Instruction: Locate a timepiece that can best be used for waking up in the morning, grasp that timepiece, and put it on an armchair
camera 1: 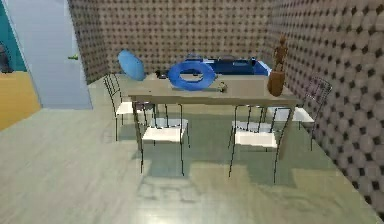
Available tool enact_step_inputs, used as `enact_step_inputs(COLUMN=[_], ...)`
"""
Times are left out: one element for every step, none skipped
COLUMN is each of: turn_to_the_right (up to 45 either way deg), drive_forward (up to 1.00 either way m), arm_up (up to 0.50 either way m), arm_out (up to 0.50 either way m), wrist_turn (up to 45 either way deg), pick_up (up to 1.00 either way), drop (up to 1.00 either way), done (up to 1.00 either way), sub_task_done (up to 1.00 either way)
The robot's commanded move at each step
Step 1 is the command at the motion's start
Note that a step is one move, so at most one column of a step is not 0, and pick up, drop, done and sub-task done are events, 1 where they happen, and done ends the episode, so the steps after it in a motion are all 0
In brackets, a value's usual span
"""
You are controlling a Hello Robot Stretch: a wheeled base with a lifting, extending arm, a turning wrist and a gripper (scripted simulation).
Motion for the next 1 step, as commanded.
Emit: enact_step_inputs(turn_to_the_right=[-36.0], drive_forward=[0.00], arm_up=[0.00], arm_out=[0.00], wrist_turn=[0.0], pick_up=[0.00], drop=[0.00], done=[0.00], sub_task_done=[0.00])
